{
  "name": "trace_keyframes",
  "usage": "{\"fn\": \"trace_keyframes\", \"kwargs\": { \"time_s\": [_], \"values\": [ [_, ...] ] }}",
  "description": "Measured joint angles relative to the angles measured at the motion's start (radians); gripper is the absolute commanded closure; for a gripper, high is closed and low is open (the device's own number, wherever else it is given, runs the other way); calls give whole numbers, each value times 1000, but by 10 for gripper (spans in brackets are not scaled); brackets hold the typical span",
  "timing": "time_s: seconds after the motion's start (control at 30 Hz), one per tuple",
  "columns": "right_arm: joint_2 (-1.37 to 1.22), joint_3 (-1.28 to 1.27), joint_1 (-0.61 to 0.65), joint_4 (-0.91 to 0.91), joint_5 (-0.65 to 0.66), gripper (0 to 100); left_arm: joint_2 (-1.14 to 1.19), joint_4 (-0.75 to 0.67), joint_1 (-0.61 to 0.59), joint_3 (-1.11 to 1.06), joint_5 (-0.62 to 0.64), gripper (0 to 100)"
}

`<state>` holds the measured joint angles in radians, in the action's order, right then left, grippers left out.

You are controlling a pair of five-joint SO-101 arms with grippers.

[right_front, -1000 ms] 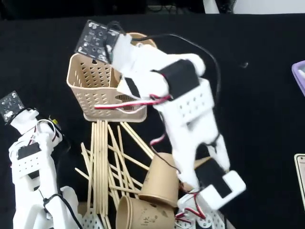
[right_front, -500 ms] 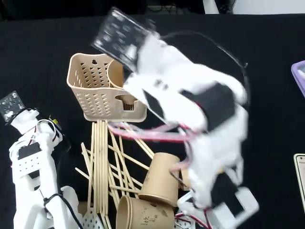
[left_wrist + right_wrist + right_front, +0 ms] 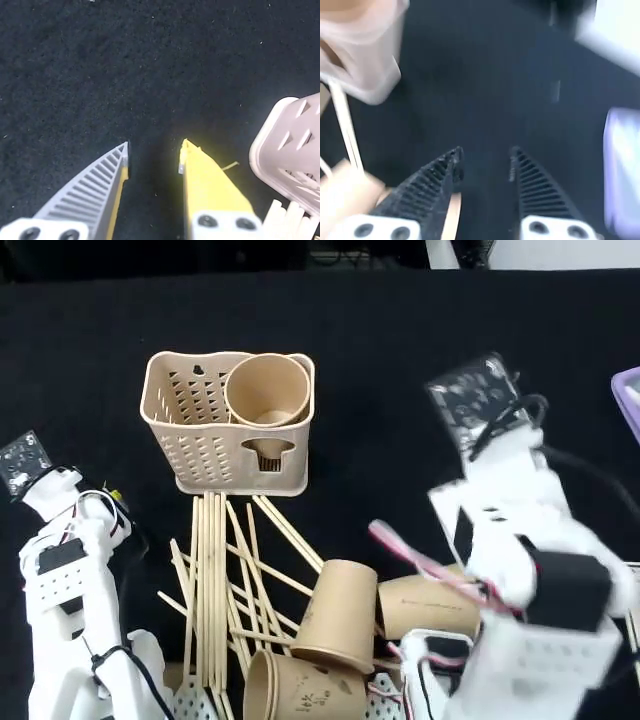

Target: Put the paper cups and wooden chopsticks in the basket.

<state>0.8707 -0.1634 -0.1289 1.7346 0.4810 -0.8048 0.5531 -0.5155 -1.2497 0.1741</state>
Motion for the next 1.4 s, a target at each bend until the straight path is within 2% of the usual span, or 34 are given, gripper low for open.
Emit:
{"fn": "trace_keyframes", "kwargs": {
  "time_s": [0.1,0.23,0.4,0.57,0.77,1.03,1.1,1.23,1.4],
  "values": [
    [14,-276,-121,0,-2,760,0,0,0,0,0,830],
    [14,-476,-129,0,11,783,0,0,0,0,0,830],
    [18,-488,-137,0,25,779,0,0,0,0,0,830],
    [3,-525,-241,0,110,779,0,0,0,0,0,830],
    [-164,-540,-295,0,175,783,0,0,0,0,0,830],
    [-350,-540,-296,0,292,785,0,0,0,0,0,830],
    [-387,-540,-296,0,333,815,0,0,0,0,0,830],
    [-439,-540,-296,0,405,995,0,0,0,0,0,830],
    [-419,-516,-296,0,450,988,0,0,0,0,3,830]
  ]
}}
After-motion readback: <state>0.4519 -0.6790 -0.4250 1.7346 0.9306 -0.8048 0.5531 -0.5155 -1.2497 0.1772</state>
